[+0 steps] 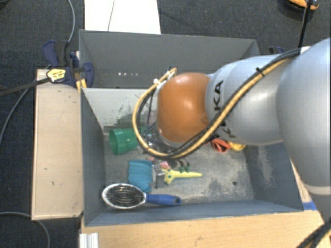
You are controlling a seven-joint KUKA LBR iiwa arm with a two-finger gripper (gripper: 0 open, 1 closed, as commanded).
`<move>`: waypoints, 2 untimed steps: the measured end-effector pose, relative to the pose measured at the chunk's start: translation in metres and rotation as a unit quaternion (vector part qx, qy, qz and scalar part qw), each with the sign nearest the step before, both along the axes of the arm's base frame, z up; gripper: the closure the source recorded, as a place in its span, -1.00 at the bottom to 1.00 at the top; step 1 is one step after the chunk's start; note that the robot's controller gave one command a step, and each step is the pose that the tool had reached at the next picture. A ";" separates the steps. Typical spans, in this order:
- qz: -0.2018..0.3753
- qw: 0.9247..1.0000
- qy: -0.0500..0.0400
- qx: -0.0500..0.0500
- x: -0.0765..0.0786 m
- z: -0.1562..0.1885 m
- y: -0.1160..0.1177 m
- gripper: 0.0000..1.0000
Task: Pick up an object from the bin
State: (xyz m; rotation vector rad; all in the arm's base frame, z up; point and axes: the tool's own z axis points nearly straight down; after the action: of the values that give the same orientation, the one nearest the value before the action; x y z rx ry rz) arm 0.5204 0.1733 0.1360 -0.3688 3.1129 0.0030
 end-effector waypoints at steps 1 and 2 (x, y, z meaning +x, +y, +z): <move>-0.065 0.998 0.002 0.000 -0.005 -0.040 -0.034 -1.00; -0.147 0.989 -0.004 0.001 -0.003 -0.062 -0.004 1.00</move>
Offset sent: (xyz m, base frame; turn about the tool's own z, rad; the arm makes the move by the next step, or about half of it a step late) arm -0.0070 -0.0025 -0.0660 0.2929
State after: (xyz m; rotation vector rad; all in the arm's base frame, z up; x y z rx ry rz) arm 0.5171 0.1695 0.0738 0.0915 3.1260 0.0030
